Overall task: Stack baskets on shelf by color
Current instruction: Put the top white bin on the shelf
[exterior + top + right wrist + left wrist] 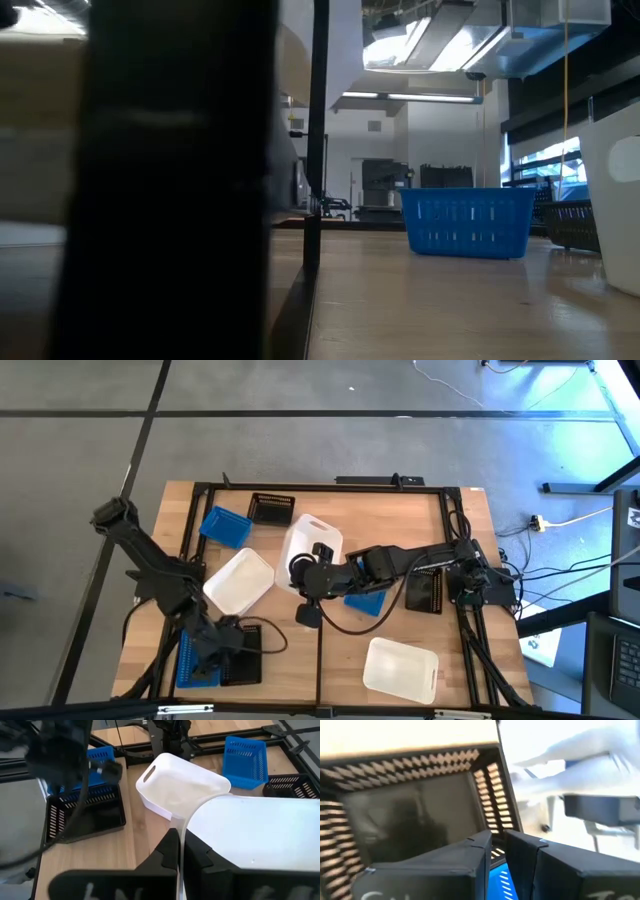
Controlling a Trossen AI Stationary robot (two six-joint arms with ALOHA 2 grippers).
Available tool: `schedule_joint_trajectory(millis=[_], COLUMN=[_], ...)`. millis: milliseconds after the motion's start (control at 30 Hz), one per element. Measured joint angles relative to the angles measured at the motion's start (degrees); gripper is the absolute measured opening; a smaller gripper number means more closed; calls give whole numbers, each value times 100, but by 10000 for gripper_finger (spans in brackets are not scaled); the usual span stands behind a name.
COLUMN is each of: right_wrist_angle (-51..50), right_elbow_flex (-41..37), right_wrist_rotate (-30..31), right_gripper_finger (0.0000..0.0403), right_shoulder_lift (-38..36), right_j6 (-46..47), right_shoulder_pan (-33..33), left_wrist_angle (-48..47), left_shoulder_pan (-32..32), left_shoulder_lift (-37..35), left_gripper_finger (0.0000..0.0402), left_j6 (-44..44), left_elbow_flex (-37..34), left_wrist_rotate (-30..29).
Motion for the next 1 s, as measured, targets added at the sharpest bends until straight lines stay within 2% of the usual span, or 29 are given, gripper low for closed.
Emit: schedule_joint_trajectory(millis=[300,600,833,1000], right_wrist_angle=[-564,-589,-70,317], right_elbow_flex=[407,695,699,699], right_wrist_rotate=[194,201,-83,-479], right_gripper_finger=[0,0,0,0], right_shoulder_lift=[-5,-9,131,360], right_j6=[-9,37,24,150], right_shoulder_pan=[124,228,339,379], left_wrist_angle=[-2023,-3687,-4178,-4213], left_shoulder_pan=[-94,-92,-90,-85], left_shoulder_lift=[-695,-1431,-2120,-2408], left_gripper_finger=[42,42,42,42], left_j6=[-7,-518,-789,-789], left_elbow_flex=[921,1235,1235,1235], left_wrist_rotate=[-1533,-2530,-3196,-3318])
